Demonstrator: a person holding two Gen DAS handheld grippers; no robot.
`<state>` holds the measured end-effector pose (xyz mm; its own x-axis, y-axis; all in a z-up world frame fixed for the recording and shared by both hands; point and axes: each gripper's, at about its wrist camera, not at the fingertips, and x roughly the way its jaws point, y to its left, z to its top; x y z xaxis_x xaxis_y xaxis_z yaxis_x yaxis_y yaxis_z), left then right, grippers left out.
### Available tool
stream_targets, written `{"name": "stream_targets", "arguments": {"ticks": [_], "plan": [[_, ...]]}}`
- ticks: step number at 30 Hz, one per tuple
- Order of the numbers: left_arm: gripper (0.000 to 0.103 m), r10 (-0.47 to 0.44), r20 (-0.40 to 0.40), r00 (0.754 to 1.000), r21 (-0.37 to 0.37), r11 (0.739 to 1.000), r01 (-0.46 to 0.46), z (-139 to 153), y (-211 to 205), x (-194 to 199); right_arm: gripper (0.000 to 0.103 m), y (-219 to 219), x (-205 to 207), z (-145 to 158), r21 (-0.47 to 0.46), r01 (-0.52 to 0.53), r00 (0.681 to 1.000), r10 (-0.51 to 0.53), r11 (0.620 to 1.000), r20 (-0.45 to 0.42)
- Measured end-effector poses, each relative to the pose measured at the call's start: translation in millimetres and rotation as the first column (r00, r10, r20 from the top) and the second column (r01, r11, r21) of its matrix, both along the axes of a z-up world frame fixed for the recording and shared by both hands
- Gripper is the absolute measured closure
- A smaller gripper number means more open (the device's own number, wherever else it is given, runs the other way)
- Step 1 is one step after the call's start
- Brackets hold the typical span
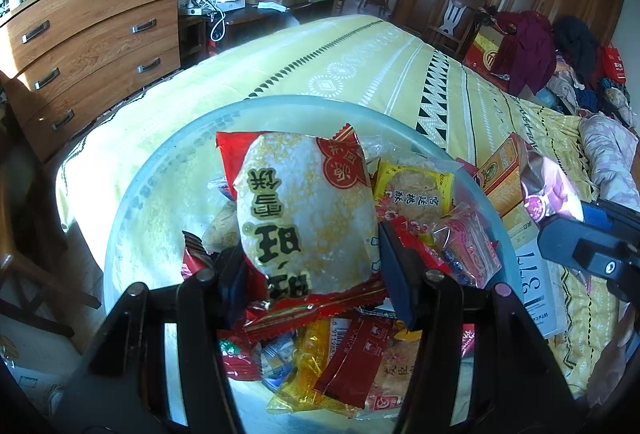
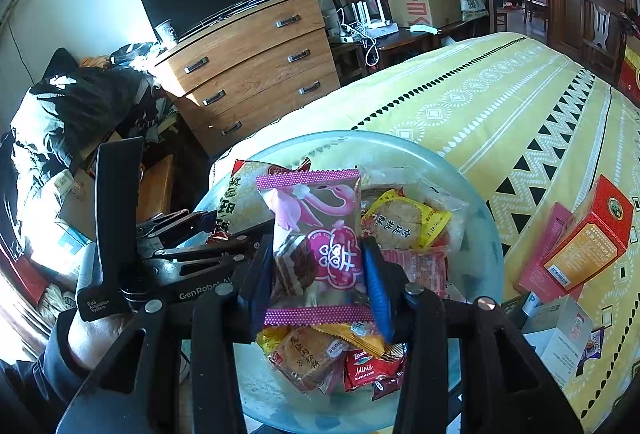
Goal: Organize snacks
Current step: 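Lower both packets into the basin and open both tools to drop them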
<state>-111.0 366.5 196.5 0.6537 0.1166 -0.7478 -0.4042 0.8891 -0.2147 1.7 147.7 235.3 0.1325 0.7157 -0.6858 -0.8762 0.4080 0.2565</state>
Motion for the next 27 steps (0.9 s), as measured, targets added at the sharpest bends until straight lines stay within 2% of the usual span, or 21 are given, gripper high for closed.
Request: {"name": "stream_targets", "arguments": {"ticks": [19,25,27], "plan": [[0.045,0.004,-0.014,1.000,-0.011,1.000,-0.004,-4.4,5.7,1.9,0.055,9.5,0.9,-8.2,-0.005,-0.004,1.000,0.004,1.000,-0.011],[0.044,0.012,-0.031,0.999,-0.012,1.000,-0.012,-5.1,7.6,2.5,0.049,7.9,4.3,-5.5,0.006,0.014,1.000,-0.013,1.000,-0.021],[0.043,0.017,-0.040,0.999,-0.010,1.000,-0.017,-5.1,7.0,2.8,0.043,6.1,4.2,-3.6,0.009,0.017,1.000,-0.017,1.000,-0.014]]}}
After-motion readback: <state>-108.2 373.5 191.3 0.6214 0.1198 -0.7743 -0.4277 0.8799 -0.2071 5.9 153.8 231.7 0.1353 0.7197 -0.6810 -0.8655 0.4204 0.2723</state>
